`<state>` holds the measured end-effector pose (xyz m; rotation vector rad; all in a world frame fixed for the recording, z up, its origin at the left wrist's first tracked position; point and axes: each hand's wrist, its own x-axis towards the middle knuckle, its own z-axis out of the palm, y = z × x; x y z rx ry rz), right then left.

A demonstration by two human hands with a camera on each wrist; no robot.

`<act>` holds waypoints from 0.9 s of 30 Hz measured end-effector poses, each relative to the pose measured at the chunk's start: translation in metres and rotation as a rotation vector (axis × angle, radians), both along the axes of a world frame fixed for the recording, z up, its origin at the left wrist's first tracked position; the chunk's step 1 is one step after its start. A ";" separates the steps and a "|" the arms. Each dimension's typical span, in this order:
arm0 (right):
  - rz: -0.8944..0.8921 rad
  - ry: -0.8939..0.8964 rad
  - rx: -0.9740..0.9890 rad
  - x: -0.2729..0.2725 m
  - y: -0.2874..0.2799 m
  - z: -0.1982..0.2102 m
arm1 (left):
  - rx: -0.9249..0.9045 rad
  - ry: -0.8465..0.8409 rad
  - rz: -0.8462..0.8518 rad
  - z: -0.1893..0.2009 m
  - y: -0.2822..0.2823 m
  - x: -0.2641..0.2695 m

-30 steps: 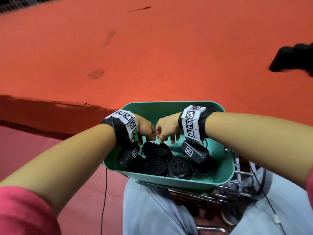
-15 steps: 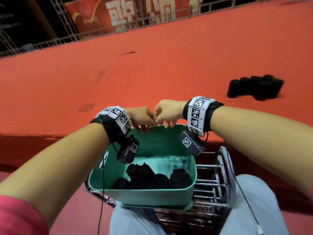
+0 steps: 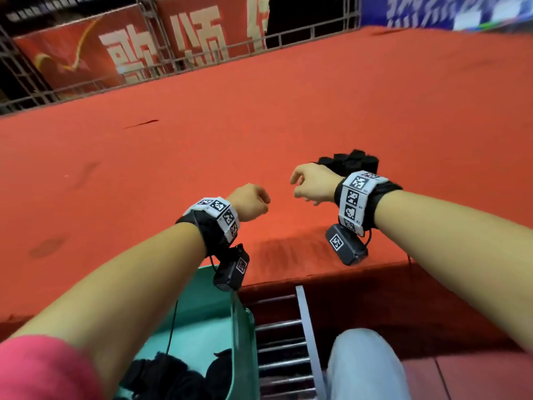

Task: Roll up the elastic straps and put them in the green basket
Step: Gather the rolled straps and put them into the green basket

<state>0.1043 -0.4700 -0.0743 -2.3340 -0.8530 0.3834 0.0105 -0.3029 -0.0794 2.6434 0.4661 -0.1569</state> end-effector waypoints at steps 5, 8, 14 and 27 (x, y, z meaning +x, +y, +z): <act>-0.066 -0.042 -0.037 0.062 -0.013 -0.026 | -0.027 -0.025 0.011 -0.028 -0.009 0.065; -0.083 -0.101 -0.082 0.099 -0.009 -0.038 | -0.042 -0.073 0.042 -0.042 -0.011 0.097; -0.102 -0.120 -0.103 0.160 0.009 -0.072 | -0.105 -0.205 0.112 -0.070 -0.014 0.151; -0.153 -0.216 -0.107 0.187 0.017 -0.106 | -0.172 -0.214 0.028 -0.094 -0.021 0.200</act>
